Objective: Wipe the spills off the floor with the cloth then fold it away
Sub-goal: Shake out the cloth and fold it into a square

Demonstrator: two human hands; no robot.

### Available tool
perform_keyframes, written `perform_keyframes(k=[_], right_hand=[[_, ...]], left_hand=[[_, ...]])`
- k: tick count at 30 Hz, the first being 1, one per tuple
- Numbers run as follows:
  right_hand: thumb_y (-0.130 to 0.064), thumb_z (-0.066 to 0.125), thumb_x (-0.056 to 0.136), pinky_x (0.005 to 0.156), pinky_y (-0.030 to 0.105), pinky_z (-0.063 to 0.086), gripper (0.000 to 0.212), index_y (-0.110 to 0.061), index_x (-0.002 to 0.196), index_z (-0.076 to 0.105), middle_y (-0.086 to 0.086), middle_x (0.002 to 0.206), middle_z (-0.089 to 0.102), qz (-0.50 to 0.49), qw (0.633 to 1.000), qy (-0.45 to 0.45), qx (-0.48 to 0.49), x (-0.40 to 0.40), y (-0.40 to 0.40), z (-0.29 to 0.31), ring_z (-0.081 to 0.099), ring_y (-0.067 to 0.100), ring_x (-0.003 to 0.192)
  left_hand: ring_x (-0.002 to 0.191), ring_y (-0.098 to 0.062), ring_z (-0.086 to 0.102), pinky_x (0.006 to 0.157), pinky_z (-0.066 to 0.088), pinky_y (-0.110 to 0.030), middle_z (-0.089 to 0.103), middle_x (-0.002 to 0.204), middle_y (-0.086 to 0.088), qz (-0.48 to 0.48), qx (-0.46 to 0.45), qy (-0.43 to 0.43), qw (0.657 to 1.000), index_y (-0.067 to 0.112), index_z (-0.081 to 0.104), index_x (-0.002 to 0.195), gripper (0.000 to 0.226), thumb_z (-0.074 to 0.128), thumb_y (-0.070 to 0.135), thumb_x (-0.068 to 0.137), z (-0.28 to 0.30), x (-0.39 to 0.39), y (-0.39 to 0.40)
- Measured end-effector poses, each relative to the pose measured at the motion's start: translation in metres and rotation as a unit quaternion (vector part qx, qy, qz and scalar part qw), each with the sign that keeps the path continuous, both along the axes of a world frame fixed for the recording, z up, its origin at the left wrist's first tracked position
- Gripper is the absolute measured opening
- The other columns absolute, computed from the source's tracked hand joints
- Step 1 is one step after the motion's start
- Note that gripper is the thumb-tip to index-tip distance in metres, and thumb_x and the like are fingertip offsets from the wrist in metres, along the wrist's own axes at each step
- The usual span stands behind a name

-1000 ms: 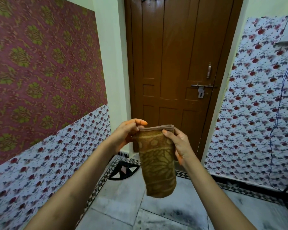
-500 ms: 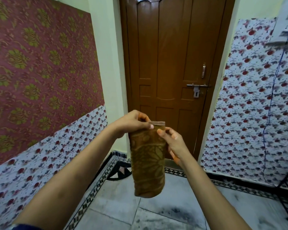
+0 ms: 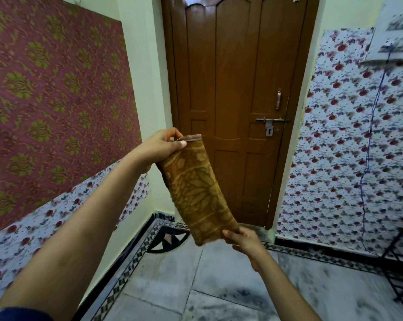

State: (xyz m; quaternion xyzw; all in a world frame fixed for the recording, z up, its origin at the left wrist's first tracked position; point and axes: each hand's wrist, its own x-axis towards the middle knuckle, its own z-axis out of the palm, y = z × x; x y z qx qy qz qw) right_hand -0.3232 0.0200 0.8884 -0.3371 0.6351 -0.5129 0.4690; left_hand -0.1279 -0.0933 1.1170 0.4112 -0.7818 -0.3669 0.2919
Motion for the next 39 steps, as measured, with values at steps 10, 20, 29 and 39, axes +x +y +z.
perform_keyframes(k=[10, 20, 29, 39], right_hand=[[-0.045, 0.038, 0.098, 0.103, 0.048, 0.034, 0.059, -0.01, 0.144, 0.029, 0.018, 0.148, 0.034, -0.073, 0.936, -0.344, 0.029, 0.036, -0.031, 0.007, 0.035, 0.037, 0.133], [-0.071, 0.022, 0.086, 0.088, 0.048, 0.047, 0.075, -0.016, 0.127, 0.053, 0.018, 0.124, 0.058, -0.064, 0.852, -0.508, -0.107, 0.058, -0.037, -0.002, 0.049, 0.039, 0.116], [-0.076, 0.034, 0.079, 0.094, 0.052, 0.045, 0.08, -0.011, 0.118, 0.059, 0.024, 0.121, 0.061, -0.024, 0.842, -0.527, -0.11, 0.048, -0.034, 0.007, 0.056, 0.042, 0.112], [-0.034, 0.047, 0.093, 0.078, 0.048, 0.053, 0.033, -0.009, 0.112, 0.058, 0.018, 0.096, 0.071, -0.012, 0.899, -0.427, -0.093, 0.048, -0.038, 0.016, 0.064, 0.036, 0.094]], left_hand=[[0.092, -0.015, 0.055, 0.075, 0.047, -0.028, 0.056, 0.097, 0.004, -0.017, -0.124, -0.07, 0.99, 0.016, 0.056, 0.114, 0.021, 0.051, 0.022, 0.095, -0.034, -0.037, 0.024], [0.099, -0.019, 0.063, 0.086, 0.053, -0.035, 0.066, 0.106, -0.004, -0.122, 0.119, 0.02, 0.985, 0.021, 0.062, 0.109, 0.019, 0.051, 0.028, 0.095, -0.106, -0.065, 0.053], [0.096, -0.025, 0.061, 0.08, 0.052, -0.035, 0.065, 0.099, -0.009, 0.033, 0.23, 0.145, 0.962, 0.021, 0.064, 0.096, 0.01, 0.055, 0.021, 0.093, -0.122, -0.04, 0.014], [0.088, -0.022, 0.061, 0.078, 0.05, -0.035, 0.066, 0.091, -0.005, 0.119, 0.109, 0.006, 0.987, 0.014, 0.062, 0.085, 0.018, 0.069, 0.03, 0.081, -0.164, -0.009, -0.007]])
